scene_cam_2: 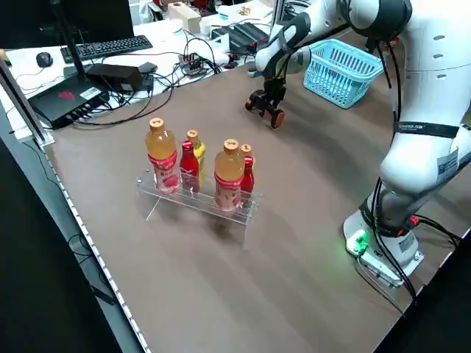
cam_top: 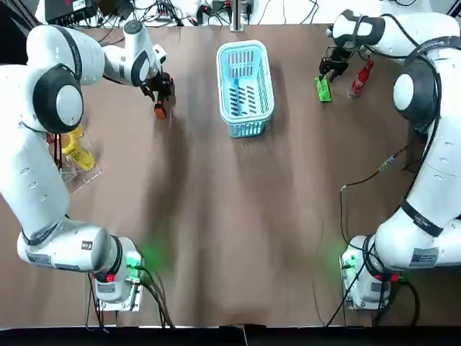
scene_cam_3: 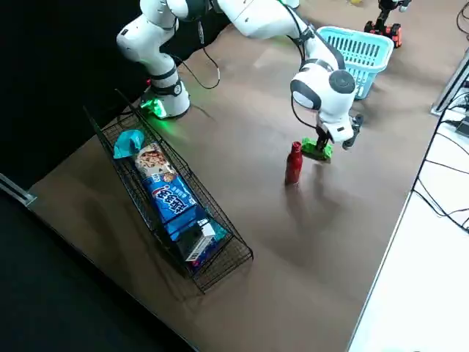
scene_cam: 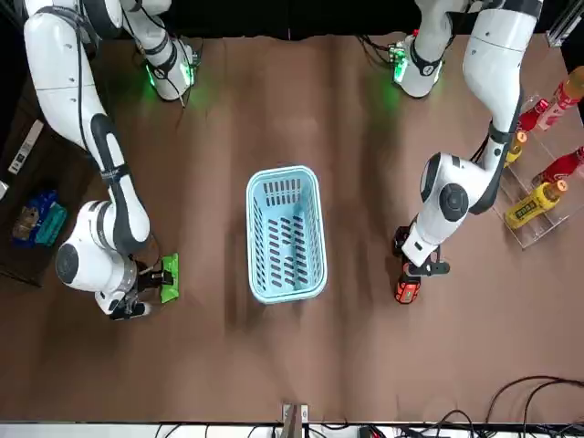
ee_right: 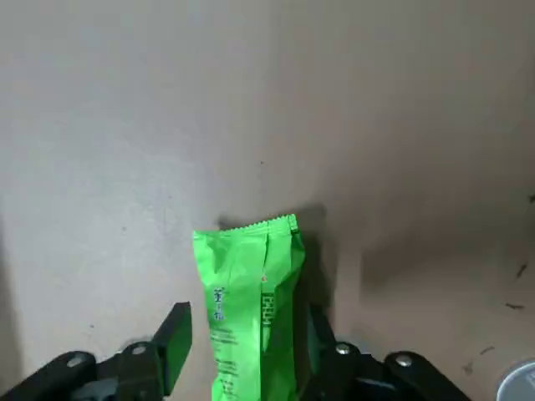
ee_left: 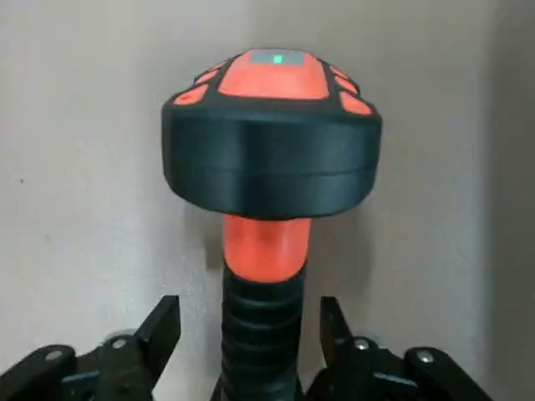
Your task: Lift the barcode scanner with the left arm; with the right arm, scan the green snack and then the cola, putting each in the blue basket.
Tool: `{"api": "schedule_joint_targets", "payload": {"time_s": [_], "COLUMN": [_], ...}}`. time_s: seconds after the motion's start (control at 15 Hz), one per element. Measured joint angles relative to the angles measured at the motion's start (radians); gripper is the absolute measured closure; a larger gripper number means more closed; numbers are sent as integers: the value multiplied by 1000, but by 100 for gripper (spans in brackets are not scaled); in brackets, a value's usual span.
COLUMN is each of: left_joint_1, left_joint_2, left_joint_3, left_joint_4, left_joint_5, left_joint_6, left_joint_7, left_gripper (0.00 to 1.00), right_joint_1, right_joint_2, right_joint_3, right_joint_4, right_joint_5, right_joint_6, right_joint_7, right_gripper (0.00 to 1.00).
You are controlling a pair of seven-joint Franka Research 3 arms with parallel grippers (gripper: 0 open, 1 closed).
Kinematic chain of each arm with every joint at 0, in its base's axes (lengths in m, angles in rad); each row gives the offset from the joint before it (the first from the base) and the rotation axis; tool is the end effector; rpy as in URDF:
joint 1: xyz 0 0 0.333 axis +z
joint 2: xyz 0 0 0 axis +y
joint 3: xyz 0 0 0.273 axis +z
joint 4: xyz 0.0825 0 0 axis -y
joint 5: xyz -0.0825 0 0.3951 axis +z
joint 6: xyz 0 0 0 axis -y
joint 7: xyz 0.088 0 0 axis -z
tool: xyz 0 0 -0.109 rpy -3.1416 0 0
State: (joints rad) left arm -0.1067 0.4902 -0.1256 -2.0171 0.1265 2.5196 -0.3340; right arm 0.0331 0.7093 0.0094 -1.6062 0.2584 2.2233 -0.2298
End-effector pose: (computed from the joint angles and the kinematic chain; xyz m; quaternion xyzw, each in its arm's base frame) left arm 0.5754 -0.1387 0.1600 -0.9999 -0.0073 -0.0110 0.0049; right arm 0.6643 0.0363 0.1635 -0.9924 -0.0513 0.0361 0.1056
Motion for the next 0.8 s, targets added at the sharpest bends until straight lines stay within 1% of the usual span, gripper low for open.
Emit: {"api": "schedule_joint_targets", "payload": {"time_s": [0.07, 0.13, 0.2, 0.27, 0.33, 0.4, 0.47, 0.53, 0.6, 0.67, 0.8], "left_joint_1": [0, 0, 0, 0, 0, 0, 0, 0, 0, -1, 2], "left_joint_2": [1, 1, 1, 1, 1, 1, 1, 1, 1, 1, 2], "left_joint_3": [0, 0, 0, 0, 0, 0, 0, 0, 0, 0, 0], "left_joint_4": [0, 0, 0, 0, 0, 0, 0, 1, 1, 2, 2], "left_joint_5": [2, 2, 3, 3, 3, 3, 3, 3, 3, 4, 4], "left_joint_6": [0, -1, -2, -2, -2, -2, -3, -4, -5, -6, -8], "left_joint_7": [0, 0, 0, 0, 0, 0, 0, 0, 0, 0, -1], "left_gripper": [26, 29, 30, 37, 39, 41, 47, 48, 56, 65, 65], "right_joint_1": [-1, -1, -2, -3, -4, -4, -4, -5, -6, -6, -6], "right_joint_2": [5, 9, 12, 13, 13, 12, 12, 12, 12, 12, 12], "right_joint_3": [0, -1, -1, -1, -1, -1, -1, -1, -1, -1, 0], "right_joint_4": [0, 0, 0, 0, 0, 0, 0, 0, 2, 4, 15], "right_joint_5": [0, 0, 0, 0, 0, 0, 0, 0, 0, 1, 1], "right_joint_6": [0, 0, 0, 0, 0, -1, -2, -4, -6, -11, -50], "right_joint_7": [-2, -3, -3, -3, -3, -3, -3, -3, -2, 4, 78], "right_gripper": [36, 44, 54, 58, 59, 65, 66, 68, 75, 81, 84]}}
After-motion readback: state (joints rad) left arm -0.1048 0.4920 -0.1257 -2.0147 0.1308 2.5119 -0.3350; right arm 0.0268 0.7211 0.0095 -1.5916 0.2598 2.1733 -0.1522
